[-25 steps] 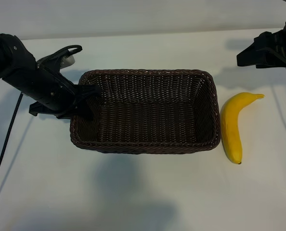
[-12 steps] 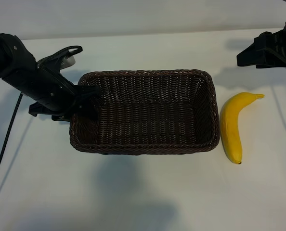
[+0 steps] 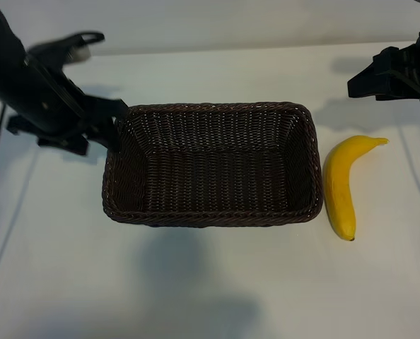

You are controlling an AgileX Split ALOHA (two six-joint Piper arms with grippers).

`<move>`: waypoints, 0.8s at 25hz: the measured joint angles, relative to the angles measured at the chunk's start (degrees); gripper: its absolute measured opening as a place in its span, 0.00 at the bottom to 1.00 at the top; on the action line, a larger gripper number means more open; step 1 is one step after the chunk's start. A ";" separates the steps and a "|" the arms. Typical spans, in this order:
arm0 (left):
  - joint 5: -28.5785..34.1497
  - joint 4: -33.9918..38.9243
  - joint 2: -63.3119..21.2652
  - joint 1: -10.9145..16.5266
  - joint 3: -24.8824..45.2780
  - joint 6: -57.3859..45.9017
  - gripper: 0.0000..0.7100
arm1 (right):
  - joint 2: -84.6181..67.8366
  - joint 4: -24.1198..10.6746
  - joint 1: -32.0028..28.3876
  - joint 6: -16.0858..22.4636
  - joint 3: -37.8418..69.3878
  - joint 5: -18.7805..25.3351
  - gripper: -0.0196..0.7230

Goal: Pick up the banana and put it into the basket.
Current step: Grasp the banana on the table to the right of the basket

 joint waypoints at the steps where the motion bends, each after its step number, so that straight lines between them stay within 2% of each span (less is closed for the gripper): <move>1: 1.42 2.10 -0.11 0.00 -1.95 -1.15 0.77 | 0.00 0.00 0.00 0.00 0.00 0.00 0.75; 4: 4.85 8.42 -0.28 0.38 -7.52 -4.30 0.77 | 0.00 0.00 0.00 0.00 0.00 0.04 0.75; 6: 7.22 12.09 -0.31 1.73 -10.71 -5.94 0.77 | 0.00 0.00 0.00 0.00 0.00 0.33 0.75; 10: 12.54 18.96 -0.48 6.46 -14.01 -6.69 0.77 | 0.00 0.00 0.00 0.00 0.00 0.47 0.75; 14: 15.18 22.94 -1.58 11.07 -14.34 -4.21 0.77 | 0.00 0.00 0.00 0.00 0.00 0.64 0.75; 20: 15.93 29.37 -5.18 12.01 -14.40 -2.82 0.77 | 0.00 0.00 0.00 0.00 0.00 0.69 0.75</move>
